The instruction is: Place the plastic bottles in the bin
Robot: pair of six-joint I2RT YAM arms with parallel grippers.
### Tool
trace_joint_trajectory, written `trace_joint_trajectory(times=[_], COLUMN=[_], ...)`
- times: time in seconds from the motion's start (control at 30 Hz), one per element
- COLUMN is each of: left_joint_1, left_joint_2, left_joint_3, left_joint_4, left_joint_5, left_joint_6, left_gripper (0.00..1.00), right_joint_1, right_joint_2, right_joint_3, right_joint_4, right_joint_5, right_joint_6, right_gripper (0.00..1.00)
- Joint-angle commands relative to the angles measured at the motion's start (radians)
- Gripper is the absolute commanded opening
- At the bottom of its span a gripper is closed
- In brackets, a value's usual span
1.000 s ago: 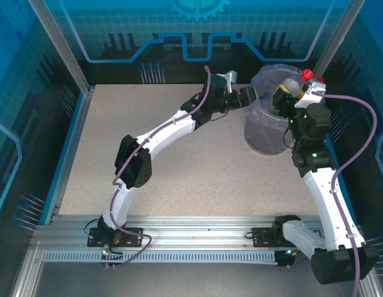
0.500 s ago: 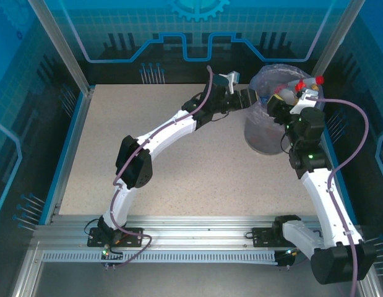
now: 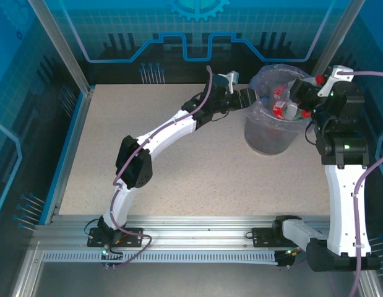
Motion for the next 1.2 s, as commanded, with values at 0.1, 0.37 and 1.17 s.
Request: trace_joint_trajectory(times=[0.1,0.37,1.17], left_joint_1=[0.001,0.0,0.002], left_joint_2=[0.024,0.028,0.021], left_joint_3=[-0.003,-0.003,-0.005], left_joint_4=[-0.026,-0.029,-0.048], left_joint_5=[-0.028,-0.029,-0.016], left_joint_6=[0.021,0.014,0.061], left_gripper=[0.62,0.62,0.6], right_joint_1=[-0.017,-0.018,-0.021], right_joint_2=[-0.024,-0.107,0.248], right_joint_3=[-0.019,-0.235,-0.114], right_joint_4=[-0.108,0.079,0.315], right_joint_5=[0.04,0.035,-0.171], right_joint_6=[0.049,0.135,0.143], right_gripper=[0.68,0.66,0.61])
